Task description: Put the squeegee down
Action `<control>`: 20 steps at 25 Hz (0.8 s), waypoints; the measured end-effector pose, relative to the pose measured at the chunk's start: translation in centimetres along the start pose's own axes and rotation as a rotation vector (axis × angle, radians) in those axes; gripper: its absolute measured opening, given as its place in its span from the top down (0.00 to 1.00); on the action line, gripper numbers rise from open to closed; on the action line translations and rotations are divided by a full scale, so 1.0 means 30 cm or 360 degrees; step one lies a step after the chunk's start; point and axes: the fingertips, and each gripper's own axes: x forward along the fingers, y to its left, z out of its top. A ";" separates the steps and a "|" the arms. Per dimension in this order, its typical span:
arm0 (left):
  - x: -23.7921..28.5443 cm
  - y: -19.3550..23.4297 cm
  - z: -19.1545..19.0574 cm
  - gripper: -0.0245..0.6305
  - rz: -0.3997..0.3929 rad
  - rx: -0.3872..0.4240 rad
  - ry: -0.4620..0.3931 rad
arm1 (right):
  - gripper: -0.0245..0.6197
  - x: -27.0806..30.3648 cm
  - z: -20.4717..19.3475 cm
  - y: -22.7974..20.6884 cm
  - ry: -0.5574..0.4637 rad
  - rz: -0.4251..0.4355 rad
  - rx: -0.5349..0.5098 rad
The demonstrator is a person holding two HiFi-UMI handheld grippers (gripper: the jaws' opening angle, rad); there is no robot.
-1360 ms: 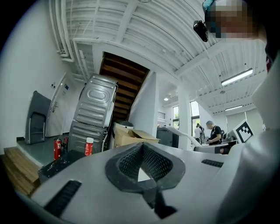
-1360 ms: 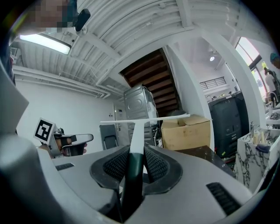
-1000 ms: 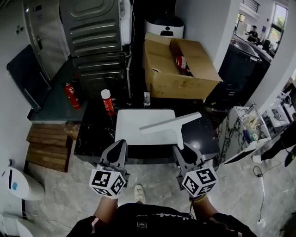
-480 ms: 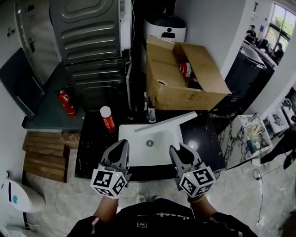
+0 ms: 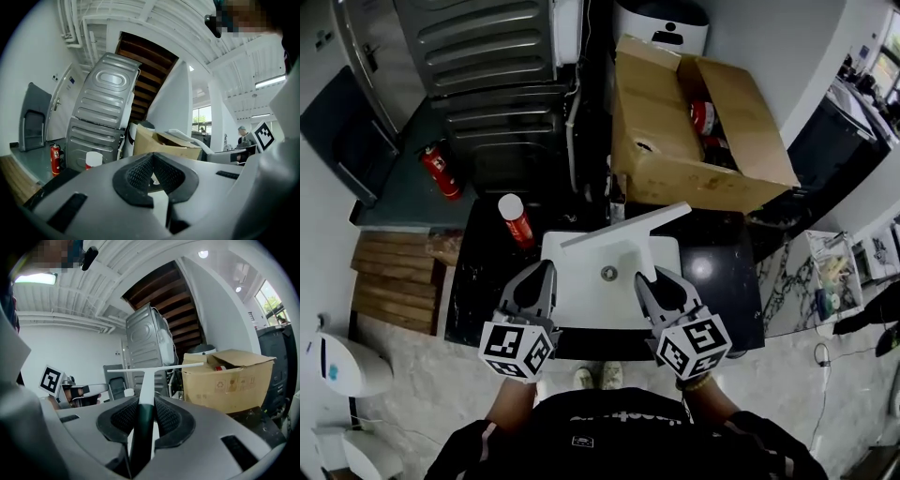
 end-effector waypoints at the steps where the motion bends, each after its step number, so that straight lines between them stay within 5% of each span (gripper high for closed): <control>1: 0.003 0.014 -0.022 0.94 0.0026 -0.0005 0.0021 | 0.77 0.025 -0.022 0.002 0.0026 0.0024 0.0001; 20: -0.031 0.263 -0.448 0.94 0.0363 -0.0194 0.0381 | 0.77 0.317 -0.695 0.056 0.0741 0.0218 0.0154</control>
